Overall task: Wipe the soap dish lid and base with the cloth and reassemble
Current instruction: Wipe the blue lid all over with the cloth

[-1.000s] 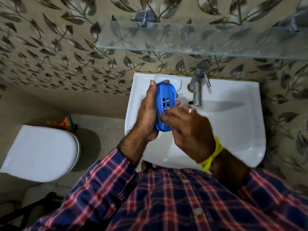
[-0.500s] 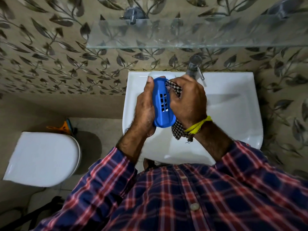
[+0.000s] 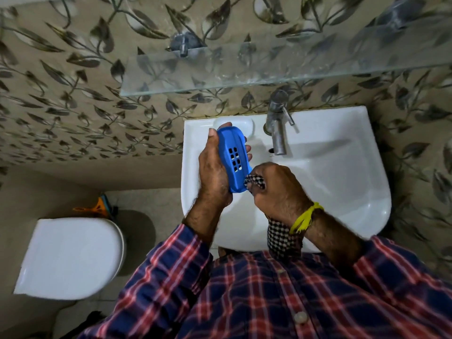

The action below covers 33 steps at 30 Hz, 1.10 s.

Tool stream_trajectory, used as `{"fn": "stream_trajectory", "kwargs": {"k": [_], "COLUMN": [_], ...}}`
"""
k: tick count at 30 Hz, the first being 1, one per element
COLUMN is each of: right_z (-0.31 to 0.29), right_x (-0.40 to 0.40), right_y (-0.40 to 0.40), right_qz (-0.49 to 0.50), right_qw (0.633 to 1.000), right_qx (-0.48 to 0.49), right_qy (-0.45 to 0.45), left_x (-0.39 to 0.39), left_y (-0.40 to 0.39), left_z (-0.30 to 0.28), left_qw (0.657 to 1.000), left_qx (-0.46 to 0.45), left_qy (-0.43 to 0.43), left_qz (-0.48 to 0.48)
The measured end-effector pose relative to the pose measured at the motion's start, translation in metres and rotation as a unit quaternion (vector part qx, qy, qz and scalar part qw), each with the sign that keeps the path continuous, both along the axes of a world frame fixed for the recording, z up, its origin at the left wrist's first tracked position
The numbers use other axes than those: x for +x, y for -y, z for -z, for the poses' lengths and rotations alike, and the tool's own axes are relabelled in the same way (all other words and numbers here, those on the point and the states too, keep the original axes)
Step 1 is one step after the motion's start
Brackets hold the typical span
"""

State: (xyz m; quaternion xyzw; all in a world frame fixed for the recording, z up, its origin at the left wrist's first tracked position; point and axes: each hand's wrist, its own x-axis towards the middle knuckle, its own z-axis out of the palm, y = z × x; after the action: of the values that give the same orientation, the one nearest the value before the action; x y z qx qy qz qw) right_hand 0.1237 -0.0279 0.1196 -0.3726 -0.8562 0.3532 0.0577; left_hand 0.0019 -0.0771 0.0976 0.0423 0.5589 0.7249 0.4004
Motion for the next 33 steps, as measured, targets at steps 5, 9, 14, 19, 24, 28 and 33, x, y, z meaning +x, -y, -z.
{"fn": "stream_trajectory", "kwargs": {"k": [5,9,14,19,24,28,33], "right_z": [-0.010,-0.003,0.004,0.007,0.022,0.033,0.044], "right_x": [0.000,0.008,0.016,0.027,0.052,0.058,0.060], "right_y": [0.004,-0.011,-0.022,-0.045,-0.063,-0.062,-0.059], "right_qz": [-0.061,-0.053,-0.139,0.015,0.144,0.239,0.275], "right_qw": [0.995,0.996,0.990,0.981,0.952,0.907,0.873], "right_qx": [-0.036,0.046,-0.016,-0.137,-0.233,-0.279,-0.306], "right_qy": [-0.077,-0.054,-0.031,-0.135,-0.133,-0.207,-0.262], "left_x": [0.004,-0.004,0.013,0.014,0.012,0.010,0.000], "left_y": [-0.007,-0.010,-0.006,0.007,0.016,0.014,0.018], "left_z": [0.003,0.001,0.007,0.011,0.017,0.012,0.013], "left_qw": [1.000,1.000,0.996,0.994,0.984,0.981,0.980], "left_qx": [-0.002,0.005,-0.082,-0.111,-0.151,-0.168,-0.164], "left_qy": [-0.013,-0.004,-0.006,-0.004,0.088,0.074,-0.033], "left_qz": [0.008,0.018,0.023,0.018,0.037,0.058,0.110]}}
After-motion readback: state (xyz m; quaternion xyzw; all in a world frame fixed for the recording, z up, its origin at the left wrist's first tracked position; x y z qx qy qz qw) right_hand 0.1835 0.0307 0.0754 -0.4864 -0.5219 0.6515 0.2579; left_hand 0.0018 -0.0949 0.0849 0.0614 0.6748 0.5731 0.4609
